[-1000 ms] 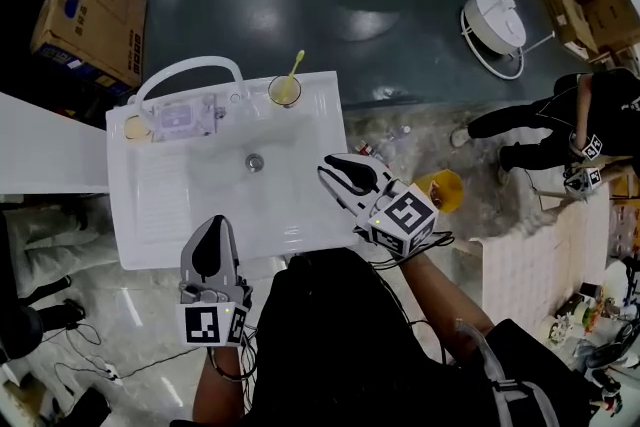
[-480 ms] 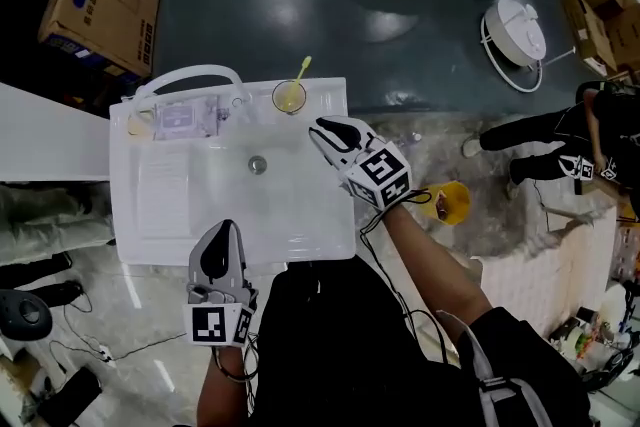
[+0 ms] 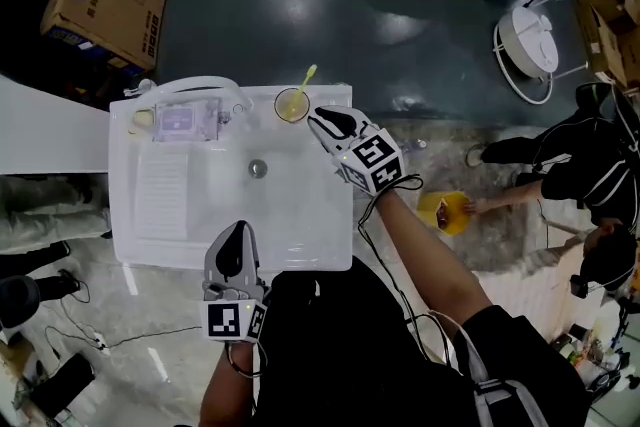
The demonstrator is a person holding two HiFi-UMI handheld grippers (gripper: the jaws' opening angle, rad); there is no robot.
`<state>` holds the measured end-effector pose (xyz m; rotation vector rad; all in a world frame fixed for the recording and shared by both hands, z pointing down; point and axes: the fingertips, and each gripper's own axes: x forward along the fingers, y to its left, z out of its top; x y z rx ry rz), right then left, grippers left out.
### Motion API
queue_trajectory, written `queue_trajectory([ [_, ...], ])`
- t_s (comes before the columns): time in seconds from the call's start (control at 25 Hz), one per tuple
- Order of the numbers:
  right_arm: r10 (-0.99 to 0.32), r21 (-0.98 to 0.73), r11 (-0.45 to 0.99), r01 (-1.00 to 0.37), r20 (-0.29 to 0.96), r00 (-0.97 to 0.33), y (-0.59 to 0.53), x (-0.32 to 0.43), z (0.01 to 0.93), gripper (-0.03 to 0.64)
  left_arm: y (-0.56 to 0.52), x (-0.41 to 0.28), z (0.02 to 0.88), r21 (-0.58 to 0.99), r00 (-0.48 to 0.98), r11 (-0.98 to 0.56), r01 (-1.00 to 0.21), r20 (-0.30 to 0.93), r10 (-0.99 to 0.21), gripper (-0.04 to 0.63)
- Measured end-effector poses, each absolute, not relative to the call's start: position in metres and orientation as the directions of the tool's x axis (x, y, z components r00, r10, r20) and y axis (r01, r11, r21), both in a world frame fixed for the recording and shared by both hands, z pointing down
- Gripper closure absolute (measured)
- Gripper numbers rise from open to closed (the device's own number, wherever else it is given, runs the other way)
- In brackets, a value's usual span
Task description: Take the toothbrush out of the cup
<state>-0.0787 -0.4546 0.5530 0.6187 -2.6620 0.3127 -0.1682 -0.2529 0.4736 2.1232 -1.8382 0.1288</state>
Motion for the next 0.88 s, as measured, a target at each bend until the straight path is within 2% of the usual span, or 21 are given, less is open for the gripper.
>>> queue_trajectory([
  [0.32, -0.342, -0.088, 0.902, -0.423, 0.454, -0.823, -0.480, -0.090, 0.576, 0.548, -0.285, -0.142, 0.496, 0.141, 0.187, -0.151, -0.979, 0.302, -0.935, 0.586],
  [0.88, -0.295, -0.176, 0.892, -0.417, 0.471, -0.831, -0.519, -0.106, 0.606, 0.543, -0.291, -0.142, 0.521, 0.125, 0.139, -0.098, -0.987, 0.382, -0.914, 0.586],
])
